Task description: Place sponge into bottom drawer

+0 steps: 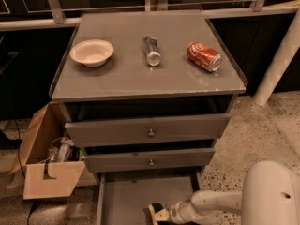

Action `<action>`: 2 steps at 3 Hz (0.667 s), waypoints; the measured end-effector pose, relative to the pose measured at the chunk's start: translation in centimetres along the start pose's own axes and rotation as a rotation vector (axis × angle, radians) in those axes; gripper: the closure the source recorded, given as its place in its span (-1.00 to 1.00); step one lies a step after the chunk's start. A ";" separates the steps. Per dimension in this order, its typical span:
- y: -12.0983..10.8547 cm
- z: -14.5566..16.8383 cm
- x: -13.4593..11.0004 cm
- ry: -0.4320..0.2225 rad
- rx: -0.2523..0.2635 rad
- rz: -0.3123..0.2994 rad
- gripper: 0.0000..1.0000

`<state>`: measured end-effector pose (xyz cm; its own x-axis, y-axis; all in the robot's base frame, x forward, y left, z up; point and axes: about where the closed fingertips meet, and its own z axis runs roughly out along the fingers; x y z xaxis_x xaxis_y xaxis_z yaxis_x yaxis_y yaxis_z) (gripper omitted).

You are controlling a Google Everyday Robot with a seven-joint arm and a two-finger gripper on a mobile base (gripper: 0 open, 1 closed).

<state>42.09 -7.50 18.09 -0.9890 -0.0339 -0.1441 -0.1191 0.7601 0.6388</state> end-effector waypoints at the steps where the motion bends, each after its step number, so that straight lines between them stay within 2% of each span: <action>1: 0.1 0.7 0.0 0.025 -0.014 -0.017 1.00; 2: 0.2 1.6 0.1 0.055 -0.024 -0.040 1.00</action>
Offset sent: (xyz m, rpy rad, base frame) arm 0.0019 0.0180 -0.0183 0.0131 0.0226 0.1171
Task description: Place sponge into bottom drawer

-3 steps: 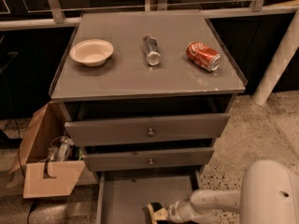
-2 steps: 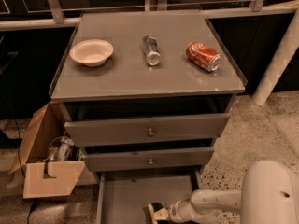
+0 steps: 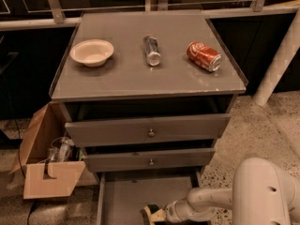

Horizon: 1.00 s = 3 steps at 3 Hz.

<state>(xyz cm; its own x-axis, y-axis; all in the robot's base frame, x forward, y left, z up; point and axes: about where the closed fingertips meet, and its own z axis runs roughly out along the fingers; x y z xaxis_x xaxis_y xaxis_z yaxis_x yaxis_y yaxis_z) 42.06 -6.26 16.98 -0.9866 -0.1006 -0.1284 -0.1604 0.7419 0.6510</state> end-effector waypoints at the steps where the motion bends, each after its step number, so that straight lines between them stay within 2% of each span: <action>1: -0.2 1.0 0.3 0.032 -0.005 -0.015 1.00; 3: -1.2 2.0 0.8 0.065 -0.024 -0.007 1.00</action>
Offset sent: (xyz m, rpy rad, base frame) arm -0.0030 0.0033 -0.0218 0.0203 0.0464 0.0578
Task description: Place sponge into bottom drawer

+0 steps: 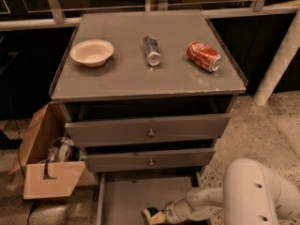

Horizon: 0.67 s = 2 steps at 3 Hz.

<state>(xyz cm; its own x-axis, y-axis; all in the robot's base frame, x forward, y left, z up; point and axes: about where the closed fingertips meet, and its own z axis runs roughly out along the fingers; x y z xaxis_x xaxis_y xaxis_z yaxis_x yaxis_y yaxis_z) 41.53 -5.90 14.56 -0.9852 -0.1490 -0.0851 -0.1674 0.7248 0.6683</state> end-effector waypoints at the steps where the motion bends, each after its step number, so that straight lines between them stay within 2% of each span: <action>1: -0.5 0.2 0.3 0.015 -0.018 0.007 0.62; 2: -0.5 0.2 0.3 0.015 -0.018 0.007 0.15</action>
Offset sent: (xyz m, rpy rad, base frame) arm -0.0020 -0.0024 -0.0048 0.0134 0.0166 0.0055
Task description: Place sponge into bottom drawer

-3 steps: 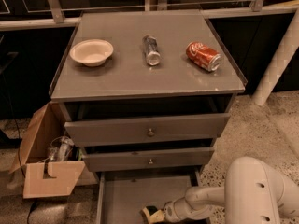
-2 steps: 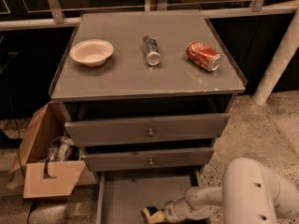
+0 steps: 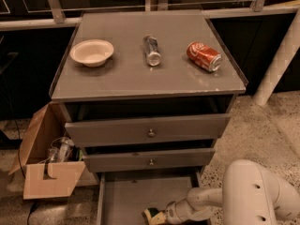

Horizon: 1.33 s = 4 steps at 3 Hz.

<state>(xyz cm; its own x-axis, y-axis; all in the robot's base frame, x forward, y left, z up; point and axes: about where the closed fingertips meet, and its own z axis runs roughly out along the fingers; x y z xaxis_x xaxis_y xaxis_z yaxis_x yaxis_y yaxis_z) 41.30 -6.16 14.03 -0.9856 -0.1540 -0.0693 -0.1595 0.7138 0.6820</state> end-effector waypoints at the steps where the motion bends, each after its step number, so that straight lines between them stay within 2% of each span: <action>1: 0.0 0.0 0.0 0.000 0.000 0.000 -0.31; 2: 0.0 0.0 0.0 0.000 0.000 0.000 -0.78; 3: 0.0 0.0 0.0 0.000 0.000 0.000 -1.00; 4: 0.0 0.0 0.0 0.000 0.000 0.000 -1.00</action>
Offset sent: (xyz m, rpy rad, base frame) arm 0.0000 0.0000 0.0000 0.0000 0.0000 0.0000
